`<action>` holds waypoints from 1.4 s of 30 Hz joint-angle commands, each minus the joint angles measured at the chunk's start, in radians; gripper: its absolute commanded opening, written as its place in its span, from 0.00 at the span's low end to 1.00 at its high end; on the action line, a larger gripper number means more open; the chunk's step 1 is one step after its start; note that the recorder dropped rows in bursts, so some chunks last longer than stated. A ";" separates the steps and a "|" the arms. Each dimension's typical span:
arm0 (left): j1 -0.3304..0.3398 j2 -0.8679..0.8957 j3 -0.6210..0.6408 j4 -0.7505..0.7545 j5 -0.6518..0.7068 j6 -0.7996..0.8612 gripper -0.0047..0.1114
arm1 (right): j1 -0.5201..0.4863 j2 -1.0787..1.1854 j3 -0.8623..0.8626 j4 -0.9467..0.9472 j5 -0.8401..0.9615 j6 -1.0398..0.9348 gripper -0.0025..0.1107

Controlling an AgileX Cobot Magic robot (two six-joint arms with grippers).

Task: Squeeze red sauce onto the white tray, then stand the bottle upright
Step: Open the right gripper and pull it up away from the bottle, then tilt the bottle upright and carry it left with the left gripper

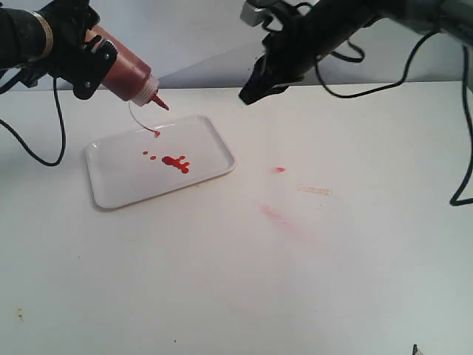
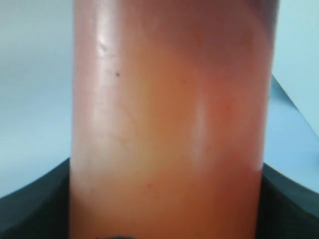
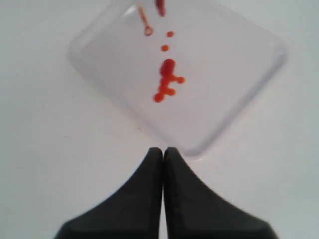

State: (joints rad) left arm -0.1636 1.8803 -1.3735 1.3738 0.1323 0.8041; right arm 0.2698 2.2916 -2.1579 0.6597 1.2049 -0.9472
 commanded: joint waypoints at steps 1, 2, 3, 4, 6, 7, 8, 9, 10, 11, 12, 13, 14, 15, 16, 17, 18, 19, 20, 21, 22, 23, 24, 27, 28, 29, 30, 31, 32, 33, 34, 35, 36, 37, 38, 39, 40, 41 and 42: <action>0.002 -0.019 -0.002 -0.171 0.000 -0.019 0.04 | -0.105 -0.015 0.012 0.008 -0.106 -0.014 0.02; 0.002 -0.019 0.000 -0.210 0.000 -0.019 0.04 | -0.130 -0.015 0.024 0.017 -0.135 -0.014 0.02; 0.002 -0.019 0.001 -0.239 0.000 -0.019 0.04 | -0.154 -0.015 0.037 0.036 -0.160 -0.014 0.02; 0.002 -0.019 0.003 -0.276 0.002 -0.019 0.04 | -0.178 -0.015 0.054 0.066 -0.178 -0.021 0.02; 0.002 -0.019 0.003 -0.347 0.004 -0.019 0.04 | -0.222 -0.015 0.099 0.158 -0.212 -0.078 0.02; 0.002 -0.019 0.003 -0.373 0.007 -0.019 0.04 | -0.243 -0.015 0.127 0.220 -0.224 -0.120 0.02; 0.002 -0.019 0.003 -0.390 0.009 -0.019 0.04 | -0.260 -0.015 0.151 0.274 -0.234 -0.155 0.02; 0.002 -0.019 0.003 -0.402 0.016 -0.019 0.04 | -0.280 -0.015 0.183 0.347 -0.241 -0.206 0.02; 0.002 -0.019 0.006 -0.409 0.020 -0.019 0.04 | -0.298 -0.015 0.218 0.422 -0.252 -0.260 0.02; 0.002 -0.019 0.011 -0.413 0.025 -0.019 0.04 | -0.312 -0.015 0.248 0.482 -0.255 -0.304 0.02; 0.002 -0.019 0.018 -0.429 0.025 -0.019 0.04 | -0.329 -0.015 0.285 0.554 -0.255 -0.357 0.02; 0.002 -0.019 0.026 -0.436 0.030 -0.019 0.04 | -0.343 -0.015 0.322 0.615 -0.255 -0.408 0.02; 0.002 -0.019 0.034 -0.447 0.032 -0.019 0.04 | -0.354 -0.015 0.350 0.665 -0.255 -0.458 0.02; 0.002 -0.019 0.045 -0.461 0.032 -0.019 0.04 | -0.364 -0.015 0.384 0.707 -0.255 -0.503 0.02; 0.002 -0.019 0.057 -0.479 0.032 -0.019 0.04 | -0.371 -0.015 0.414 0.742 -0.257 -0.553 0.02; 0.007 -0.019 0.069 -0.492 0.028 -0.019 0.04 | -0.375 -0.015 0.440 0.779 -0.265 -0.609 0.02; 0.011 -0.019 0.081 -0.507 0.018 -0.019 0.04 | -0.377 -0.015 0.462 0.808 -0.275 -0.643 0.02; 0.021 -0.019 0.095 -0.533 0.011 -0.019 0.04 | -0.377 -0.015 0.479 0.843 -0.288 -0.670 0.02; 0.030 -0.019 0.103 -0.552 0.003 -0.019 0.04 | -0.377 -0.015 0.487 0.867 -0.299 -0.677 0.02; 0.046 -0.019 0.114 -0.578 -0.004 -0.019 0.04 | -0.377 -0.015 0.494 0.894 -0.307 -0.679 0.02; 0.062 -0.019 0.124 -0.619 -0.019 -0.019 0.04 | -0.377 -0.015 0.494 0.906 -0.307 -0.679 0.02; 0.078 -0.019 0.133 -0.653 -0.037 -0.019 0.04 | -0.377 -0.015 0.494 0.913 -0.305 -0.679 0.02; 0.098 -0.019 0.149 -0.694 -0.074 -0.019 0.04 | -0.377 -0.015 0.494 0.924 -0.303 -0.679 0.02; 0.149 -0.019 0.216 -0.808 -0.232 -0.019 0.04 | -0.377 -0.015 0.494 0.933 -0.303 -0.679 0.02; 0.163 -0.019 0.247 -0.839 -0.282 -0.021 0.04 | -0.377 -0.015 0.494 0.933 -0.309 -0.679 0.02; 0.175 -0.019 0.267 -0.868 -0.316 -0.021 0.04 | -0.377 -0.015 0.494 0.933 -0.310 -0.679 0.02; 0.186 -0.019 0.293 -0.893 -0.350 -0.024 0.04 | -0.377 -0.015 0.494 0.933 -0.310 -0.679 0.02; 0.196 -0.019 0.320 -0.911 -0.386 -0.048 0.04 | -0.377 -0.015 0.494 0.933 -0.310 -0.679 0.02; 0.204 -0.019 0.342 -0.918 -0.432 -0.076 0.04 | -0.377 -0.015 0.494 0.933 -0.310 -0.679 0.02; 0.215 -0.019 0.373 -0.920 -0.490 -0.125 0.04 | -0.377 -0.015 0.494 0.933 -0.310 -0.679 0.02; 0.225 -0.019 0.405 -0.920 -0.563 -0.186 0.04 | -0.377 -0.015 0.494 0.933 -0.310 -0.679 0.02; 0.235 -0.019 0.438 -0.920 -0.647 -0.244 0.04 | -0.377 -0.015 0.494 0.933 -0.310 -0.679 0.02; 0.242 -0.019 0.465 -0.920 -0.715 -0.292 0.04 | -0.377 -0.015 0.494 0.933 -0.310 -0.679 0.02; 0.250 -0.019 0.498 -0.920 -0.796 -0.361 0.04 | -0.377 -0.015 0.494 0.933 -0.310 -0.679 0.02; 0.256 -0.019 0.532 -0.920 -0.874 -0.433 0.04 | -0.377 -0.015 0.494 0.933 -0.310 -0.679 0.02; 0.265 -0.019 0.567 -0.920 -0.934 -0.493 0.04 | -0.377 -0.015 0.494 0.933 -0.310 -0.679 0.02; 0.270 -0.017 0.602 -0.920 -1.010 -0.543 0.04 | -0.377 -0.015 0.494 0.933 -0.310 -0.679 0.02; 0.275 -0.017 0.637 -0.920 -1.081 -0.573 0.04 | -0.377 -0.015 0.494 0.933 -0.310 -0.679 0.02; 0.277 -0.017 0.663 -0.920 -1.143 -0.588 0.04 | -0.377 -0.015 0.494 0.933 -0.310 -0.679 0.02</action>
State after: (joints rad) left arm 0.1028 1.8803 -0.7845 0.4711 -0.7675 0.3364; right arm -0.1036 2.2845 -1.6673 1.5820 0.8975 -1.6166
